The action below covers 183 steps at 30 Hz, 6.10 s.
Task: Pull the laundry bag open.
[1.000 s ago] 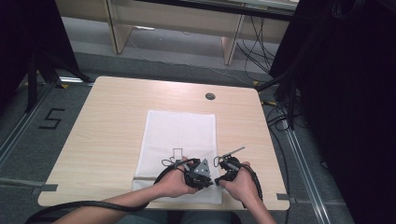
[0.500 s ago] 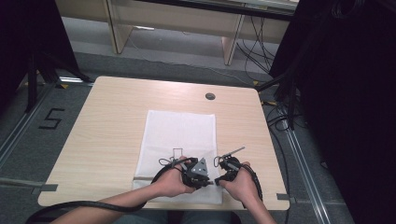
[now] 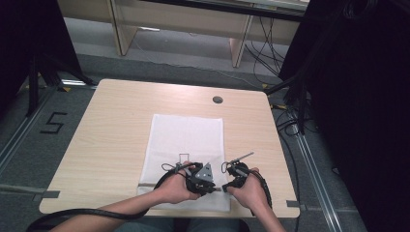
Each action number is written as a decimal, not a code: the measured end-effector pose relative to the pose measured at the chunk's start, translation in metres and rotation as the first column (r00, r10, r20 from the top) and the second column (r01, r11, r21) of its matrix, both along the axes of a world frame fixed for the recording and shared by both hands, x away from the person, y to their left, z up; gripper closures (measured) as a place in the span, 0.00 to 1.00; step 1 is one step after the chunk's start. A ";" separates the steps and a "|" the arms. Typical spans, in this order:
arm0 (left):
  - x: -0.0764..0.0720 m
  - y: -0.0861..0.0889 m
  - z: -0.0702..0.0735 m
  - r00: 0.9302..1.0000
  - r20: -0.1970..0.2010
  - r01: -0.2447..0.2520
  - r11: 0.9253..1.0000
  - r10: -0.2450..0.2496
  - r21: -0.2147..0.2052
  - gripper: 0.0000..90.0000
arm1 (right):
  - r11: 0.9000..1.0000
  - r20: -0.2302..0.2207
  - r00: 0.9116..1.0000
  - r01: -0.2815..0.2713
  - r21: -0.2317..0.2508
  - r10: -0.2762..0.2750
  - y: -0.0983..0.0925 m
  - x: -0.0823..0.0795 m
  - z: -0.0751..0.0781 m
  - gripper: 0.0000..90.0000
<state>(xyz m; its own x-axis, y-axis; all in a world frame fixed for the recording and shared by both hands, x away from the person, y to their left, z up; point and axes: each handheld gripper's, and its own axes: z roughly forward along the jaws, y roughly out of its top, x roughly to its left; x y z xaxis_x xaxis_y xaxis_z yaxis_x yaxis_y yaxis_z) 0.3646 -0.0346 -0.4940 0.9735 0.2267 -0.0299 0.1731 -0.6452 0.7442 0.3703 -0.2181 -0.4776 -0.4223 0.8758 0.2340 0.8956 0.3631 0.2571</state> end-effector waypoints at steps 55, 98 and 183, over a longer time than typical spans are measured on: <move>-0.002 0.020 0.012 1.000 -0.003 -0.003 1.000 0.003 -0.005 0.90 | 0.999 0.025 0.999 -0.028 -0.029 0.029 -0.001 0.001 -0.001 1.00; -0.004 0.030 0.014 1.000 -0.006 -0.006 1.000 0.006 -0.008 0.90 | 1.000 0.017 1.000 -0.003 -0.031 0.004 0.002 0.000 -0.001 1.00; -0.006 0.060 0.021 1.000 -0.022 -0.017 1.000 0.017 -0.019 0.90 | 1.000 0.027 1.000 -0.004 -0.026 0.005 0.001 0.000 -0.002 1.00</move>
